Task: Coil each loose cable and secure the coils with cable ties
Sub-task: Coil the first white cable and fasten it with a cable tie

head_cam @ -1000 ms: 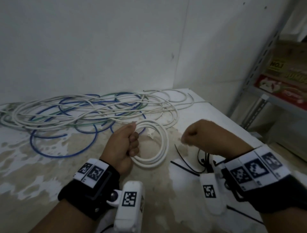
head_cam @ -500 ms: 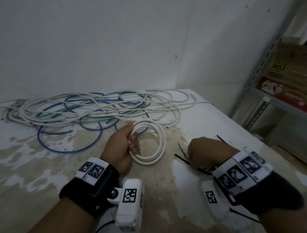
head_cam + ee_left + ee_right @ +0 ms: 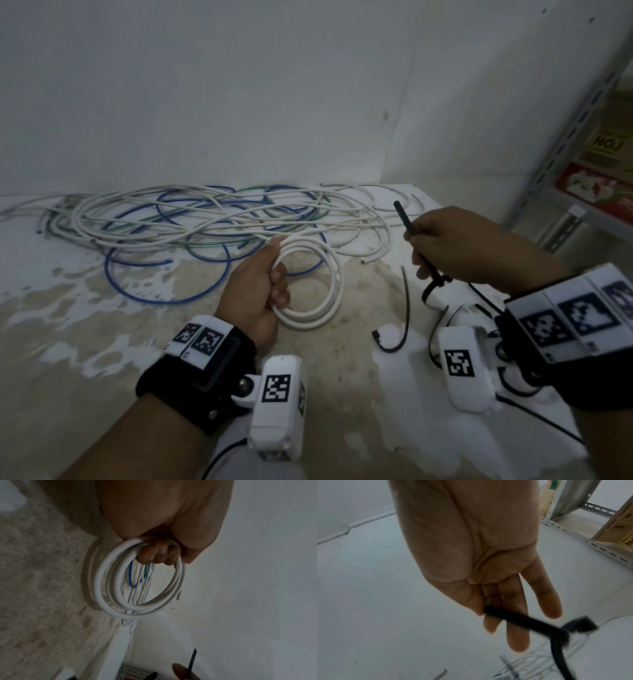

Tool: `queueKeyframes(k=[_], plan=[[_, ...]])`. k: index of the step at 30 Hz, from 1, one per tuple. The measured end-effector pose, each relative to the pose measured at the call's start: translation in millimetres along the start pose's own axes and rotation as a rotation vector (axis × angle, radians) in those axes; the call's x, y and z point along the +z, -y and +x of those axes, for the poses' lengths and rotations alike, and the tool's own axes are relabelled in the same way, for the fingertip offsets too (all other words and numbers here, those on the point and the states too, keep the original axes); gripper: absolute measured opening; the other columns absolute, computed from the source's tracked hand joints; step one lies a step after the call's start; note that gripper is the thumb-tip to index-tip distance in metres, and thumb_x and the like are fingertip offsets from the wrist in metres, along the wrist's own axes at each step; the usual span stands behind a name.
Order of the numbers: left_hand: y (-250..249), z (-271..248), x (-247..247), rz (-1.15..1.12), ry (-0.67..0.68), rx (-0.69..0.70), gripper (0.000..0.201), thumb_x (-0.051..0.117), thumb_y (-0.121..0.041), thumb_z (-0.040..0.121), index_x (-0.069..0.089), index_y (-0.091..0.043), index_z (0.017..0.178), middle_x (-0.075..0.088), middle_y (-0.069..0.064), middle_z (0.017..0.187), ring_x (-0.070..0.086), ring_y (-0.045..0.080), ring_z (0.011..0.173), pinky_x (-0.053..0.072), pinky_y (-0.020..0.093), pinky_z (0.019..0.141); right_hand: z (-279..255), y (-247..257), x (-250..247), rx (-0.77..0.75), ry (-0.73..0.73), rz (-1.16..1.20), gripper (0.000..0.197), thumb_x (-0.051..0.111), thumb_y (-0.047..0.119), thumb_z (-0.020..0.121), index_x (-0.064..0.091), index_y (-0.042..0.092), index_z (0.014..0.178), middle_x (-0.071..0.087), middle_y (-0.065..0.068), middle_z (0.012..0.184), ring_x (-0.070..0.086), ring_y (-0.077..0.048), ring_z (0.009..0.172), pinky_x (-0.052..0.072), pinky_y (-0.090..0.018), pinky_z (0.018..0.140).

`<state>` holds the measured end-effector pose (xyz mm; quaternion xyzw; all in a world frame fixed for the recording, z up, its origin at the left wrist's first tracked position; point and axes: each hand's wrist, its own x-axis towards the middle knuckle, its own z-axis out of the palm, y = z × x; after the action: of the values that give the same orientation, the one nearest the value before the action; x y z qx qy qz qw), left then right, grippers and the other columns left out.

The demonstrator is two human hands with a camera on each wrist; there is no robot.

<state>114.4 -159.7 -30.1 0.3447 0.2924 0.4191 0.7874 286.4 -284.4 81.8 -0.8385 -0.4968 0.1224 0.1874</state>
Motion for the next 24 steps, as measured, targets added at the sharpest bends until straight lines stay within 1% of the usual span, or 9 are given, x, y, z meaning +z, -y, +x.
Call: queueKeyframes(k=[1, 3, 5, 8, 10, 14, 18, 21, 24], plan=[[0.1, 0.8, -0.8, 0.001, 0.003, -0.001, 0.021, 0.045, -0.027, 0.099, 0.061, -0.018, 0.108, 0.033, -0.006, 0.048, 0.024, 0.006, 0.035, 0.021, 0.017, 0.036, 0.9, 0.0, -1.2, 0.006, -0.005, 0.012, 0.021, 0.043, 0.015, 0.097, 0.062, 0.008, 0.091, 0.068, -0.003, 0.077, 0.065, -0.007, 0.059, 0.046, -0.021, 0.048], [0.8, 2.4, -1.8, 0.005, 0.006, -0.005, 0.022, 0.045, -0.027, 0.099, 0.061, -0.018, 0.110, 0.034, -0.006, 0.048, 0.024, 0.006, 0.035, 0.021, 0.018, 0.036, 2.4, 1.0, -3.2, -0.012, -0.051, -0.027, 0.025, 0.039, 0.012, 0.097, 0.061, 0.002, 0.101, 0.066, -0.014, 0.087, 0.067, -0.025, 0.076, 0.051, -0.031, 0.062], [1.0, 2.7, -2.2, 0.003, 0.009, -0.005, 0.023, 0.044, -0.027, 0.099, 0.060, -0.018, 0.113, 0.034, -0.006, 0.049, 0.025, 0.006, 0.035, 0.022, 0.019, 0.036, 5.8, 0.2, -3.1, -0.037, -0.119, -0.032, 0.028, 0.037, 0.010, 0.097, 0.061, -0.002, 0.100, 0.063, -0.018, 0.090, 0.061, -0.035, 0.084, 0.048, -0.037, 0.071], [1.4, 2.4, -2.6, 0.006, 0.012, 0.000, 0.022, 0.044, -0.027, 0.099, 0.060, -0.019, 0.112, 0.034, -0.006, 0.050, 0.025, 0.006, 0.036, 0.022, 0.019, 0.036, 9.1, 0.1, -3.0, -0.022, -0.098, -0.061, 0.029, 0.038, 0.011, 0.098, 0.064, 0.002, 0.100, 0.058, -0.009, 0.083, 0.055, -0.026, 0.080, 0.041, -0.029, 0.067], [1.8, 2.1, -2.6, 0.006, 0.014, 0.000, 0.020, 0.044, -0.027, 0.100, 0.061, -0.020, 0.108, 0.034, -0.006, 0.050, 0.025, 0.006, 0.036, 0.022, 0.018, 0.036, 9.8, -2.0, -5.0, -0.004, -0.039, -0.119, 0.028, 0.040, 0.014, 0.097, 0.067, 0.009, 0.105, 0.059, -0.003, 0.082, 0.057, -0.023, 0.081, 0.045, -0.029, 0.070], [2.6, 0.8, -0.7, 0.022, 0.025, -0.009, 0.021, 0.043, -0.026, 0.100, 0.063, -0.019, 0.102, 0.033, -0.005, 0.049, 0.024, 0.007, 0.035, 0.022, 0.019, 0.036, 6.3, 0.5, -11.8, -0.017, -0.052, -0.226, 0.029, 0.040, 0.017, 0.099, 0.066, 0.015, 0.113, 0.062, -0.005, 0.094, 0.054, -0.018, 0.073, 0.043, -0.028, 0.069], [4.6, -0.9, 0.8, 0.047, 0.031, -0.006, 0.020, 0.044, -0.026, 0.099, 0.063, -0.019, 0.101, 0.033, -0.005, 0.049, 0.024, 0.007, 0.036, 0.021, 0.019, 0.036, 5.8, 1.6, -15.7, 0.012, -0.020, -0.323, 0.034, 0.038, 0.015, 0.098, 0.059, 0.017, 0.125, 0.056, -0.009, 0.126, 0.054, -0.025, 0.103, 0.037, -0.027, 0.079], [6.0, -1.2, 0.4, 0.065, 0.019, -0.003, 0.019, 0.045, -0.026, 0.099, 0.063, -0.019, 0.102, 0.033, -0.005, 0.049, 0.024, 0.007, 0.037, 0.021, 0.018, 0.037, 7.0, -0.7, -17.6, 0.007, 0.029, -0.296, 0.032, 0.039, 0.011, 0.098, 0.063, 0.017, 0.118, 0.061, -0.006, 0.121, 0.052, -0.017, 0.088, 0.040, -0.024, 0.067], [6.3, -0.7, 0.2, 0.062, 0.008, -0.003, 0.018, 0.046, -0.026, 0.099, 0.062, -0.020, 0.100, 0.034, -0.005, 0.049, 0.025, 0.007, 0.036, 0.021, 0.018, 0.038, 7.6, -4.4, -19.0, -0.036, -0.010, -0.215, 0.028, 0.042, 0.015, 0.098, 0.066, 0.023, 0.111, 0.069, -0.001, 0.099, 0.058, -0.010, 0.065, 0.043, -0.018, 0.055]])
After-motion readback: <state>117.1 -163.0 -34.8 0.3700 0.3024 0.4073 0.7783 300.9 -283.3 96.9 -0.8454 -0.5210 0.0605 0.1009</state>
